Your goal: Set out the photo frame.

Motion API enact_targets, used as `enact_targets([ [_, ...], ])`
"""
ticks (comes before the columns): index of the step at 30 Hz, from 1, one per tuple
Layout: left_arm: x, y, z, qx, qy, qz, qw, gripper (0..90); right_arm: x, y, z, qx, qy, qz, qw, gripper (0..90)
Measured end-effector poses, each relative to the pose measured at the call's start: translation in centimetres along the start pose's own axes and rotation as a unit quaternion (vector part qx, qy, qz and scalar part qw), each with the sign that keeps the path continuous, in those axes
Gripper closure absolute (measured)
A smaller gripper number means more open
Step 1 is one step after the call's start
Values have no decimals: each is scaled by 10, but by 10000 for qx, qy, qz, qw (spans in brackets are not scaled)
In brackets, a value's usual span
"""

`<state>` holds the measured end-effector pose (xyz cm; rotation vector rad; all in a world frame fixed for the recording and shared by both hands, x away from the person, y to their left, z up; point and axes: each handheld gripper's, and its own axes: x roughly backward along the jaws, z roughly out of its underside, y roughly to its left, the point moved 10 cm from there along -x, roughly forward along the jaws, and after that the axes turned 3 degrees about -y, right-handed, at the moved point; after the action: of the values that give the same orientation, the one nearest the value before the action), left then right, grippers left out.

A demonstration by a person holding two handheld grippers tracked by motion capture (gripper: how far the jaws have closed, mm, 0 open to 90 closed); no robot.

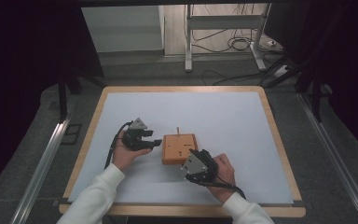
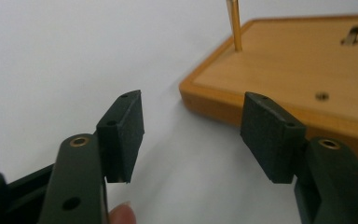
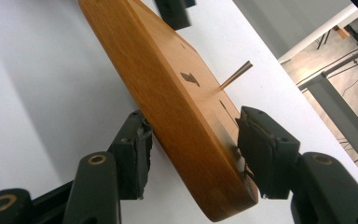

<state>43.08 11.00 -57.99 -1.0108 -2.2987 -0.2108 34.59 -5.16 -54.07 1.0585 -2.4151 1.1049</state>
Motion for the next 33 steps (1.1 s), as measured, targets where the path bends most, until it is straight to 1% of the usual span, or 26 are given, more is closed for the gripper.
enact_targets([
  [3,2,-4,10,-59,92,-29,9999,382,0,-1,0,-10,-3,6,10000,459],
  [5,3,-6,16,-163,171,-89,9997,380,1,-1,0,-45,-16,0,10000,459],
  [6,3,-7,18,-218,208,-106,9995,377,1,-2,0,-75,-23,2,10000,459],
  [9,5,-11,20,-290,253,-107,9992,364,1,-3,0,-93,-34,-14,9999,459],
  [14,7,-13,21,-286,206,-103,9993,357,2,-5,0,-107,-25,3,9999,461],
  [20,10,-10,26,-231,232,-121,9994,351,3,-7,0,-113,-10,3,9999,475],
  [23,8,-8,30,-222,292,-140,9992,352,4,-9,0,-48,39,-16,10000,482],
  [27,6,-7,31,-214,295,-144,9992,351,6,-14,-3,46,142,-22,9999,499],
  [28,6,-6,31,-214,298,-138,9992,351,6,-18,-5,81,172,-8,9998,509],
  [33,6,-4,33,-157,325,-132,9993,350,5,-25,-10,104,243,-49,9996,529],
])
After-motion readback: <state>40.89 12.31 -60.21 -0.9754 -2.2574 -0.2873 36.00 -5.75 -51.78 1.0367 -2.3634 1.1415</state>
